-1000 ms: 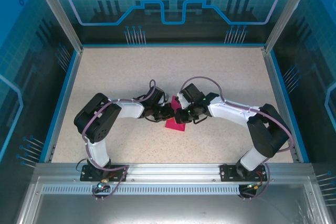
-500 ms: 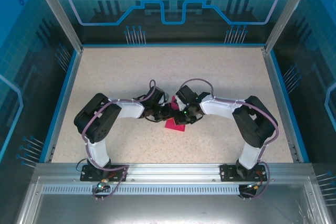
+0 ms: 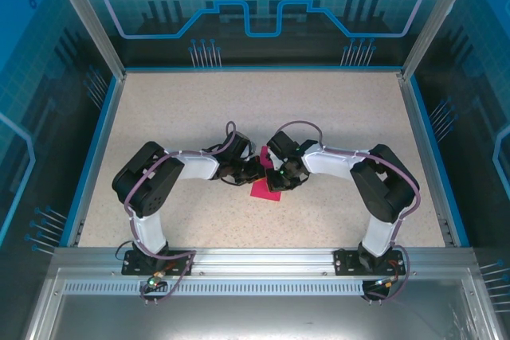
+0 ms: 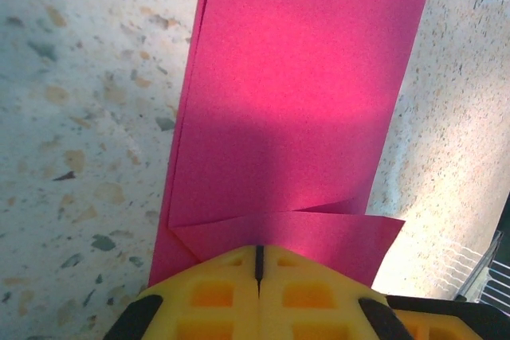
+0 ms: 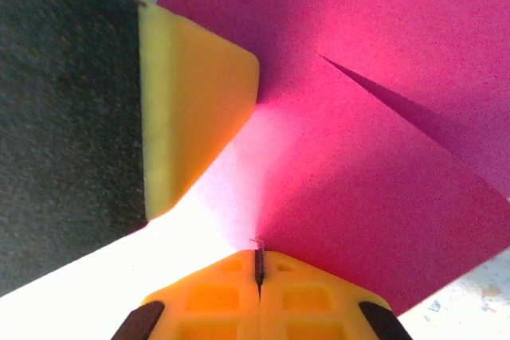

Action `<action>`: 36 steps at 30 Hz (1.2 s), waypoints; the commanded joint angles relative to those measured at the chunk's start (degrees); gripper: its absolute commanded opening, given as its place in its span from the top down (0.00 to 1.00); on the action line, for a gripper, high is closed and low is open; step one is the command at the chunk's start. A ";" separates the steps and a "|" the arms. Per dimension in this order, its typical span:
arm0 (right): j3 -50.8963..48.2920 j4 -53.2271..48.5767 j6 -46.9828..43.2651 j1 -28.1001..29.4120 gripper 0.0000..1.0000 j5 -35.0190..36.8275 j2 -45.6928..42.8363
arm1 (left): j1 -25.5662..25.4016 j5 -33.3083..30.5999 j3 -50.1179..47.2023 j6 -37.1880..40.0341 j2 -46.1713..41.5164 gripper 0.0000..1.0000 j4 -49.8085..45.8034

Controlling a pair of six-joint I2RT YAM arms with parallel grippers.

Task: Fold a paper plane with a square sheet of paper (pick it up from the middle)
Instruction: Fold the triangle a second time at the center of the table.

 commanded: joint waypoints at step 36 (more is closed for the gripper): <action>-1.33 -0.60 -2.18 0.52 1.00 -1.36 -6.04 | -0.44 -7.17 -2.93 -1.49 3.62 1.00 -7.69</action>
